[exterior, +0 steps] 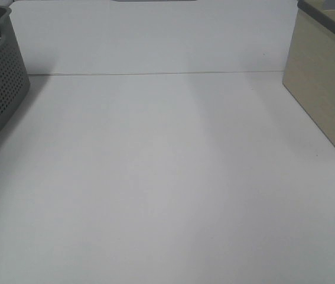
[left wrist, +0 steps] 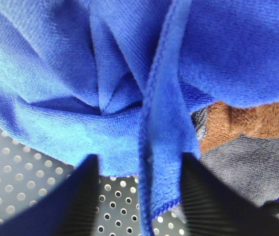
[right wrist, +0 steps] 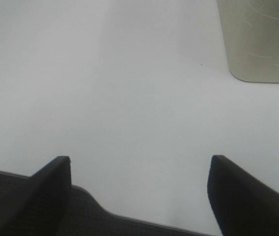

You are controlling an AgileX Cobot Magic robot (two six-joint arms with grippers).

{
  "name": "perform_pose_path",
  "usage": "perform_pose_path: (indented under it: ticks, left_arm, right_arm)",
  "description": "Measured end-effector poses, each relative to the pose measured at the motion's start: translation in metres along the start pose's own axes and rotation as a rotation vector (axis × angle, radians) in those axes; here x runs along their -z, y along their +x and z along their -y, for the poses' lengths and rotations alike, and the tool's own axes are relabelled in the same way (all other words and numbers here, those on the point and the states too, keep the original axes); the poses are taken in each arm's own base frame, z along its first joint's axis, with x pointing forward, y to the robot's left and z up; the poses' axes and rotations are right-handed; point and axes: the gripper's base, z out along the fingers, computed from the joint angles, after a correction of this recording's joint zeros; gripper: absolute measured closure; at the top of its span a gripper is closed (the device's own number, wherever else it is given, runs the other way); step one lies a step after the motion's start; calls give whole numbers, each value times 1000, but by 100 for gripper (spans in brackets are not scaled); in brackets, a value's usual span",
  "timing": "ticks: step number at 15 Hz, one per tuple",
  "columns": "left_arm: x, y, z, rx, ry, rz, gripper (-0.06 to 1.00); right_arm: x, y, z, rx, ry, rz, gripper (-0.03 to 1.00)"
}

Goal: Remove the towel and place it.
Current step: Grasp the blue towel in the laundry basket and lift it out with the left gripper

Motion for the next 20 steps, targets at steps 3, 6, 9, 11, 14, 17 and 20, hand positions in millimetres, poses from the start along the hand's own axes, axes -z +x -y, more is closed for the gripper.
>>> perform_pose_path:
  ticks: [3, 6, 9, 11, 14, 17, 20]
  left_arm:
    - [0, 0, 0, 32, 0, 0, 71]
    - [0, -1, -1, 55, -15, 12, 73]
    - [2, -1, -3, 58, -34, 22, 94]
    - [9, 2, -3, 62, -21, 11, 94]
    - [41, 16, -2, 83, 6, -25, 94]
    - [94, 34, -6, 152, -70, -2, 94]
    - [165, 43, -1, 206, -177, 99, 94]
  right_arm:
    - [0, 0, 0, 0, 0, 0, 22]
    - [0, 0, 0, 0, 0, 0, 22]
    - [0, 0, 0, 0, 0, 0, 22]
    - [0, 0, 0, 0, 0, 0, 22]
    - [0, 0, 0, 0, 0, 0, 22]
    - [0, 0, 0, 0, 0, 0, 22]
    - [0, 0, 0, 0, 0, 0, 22]
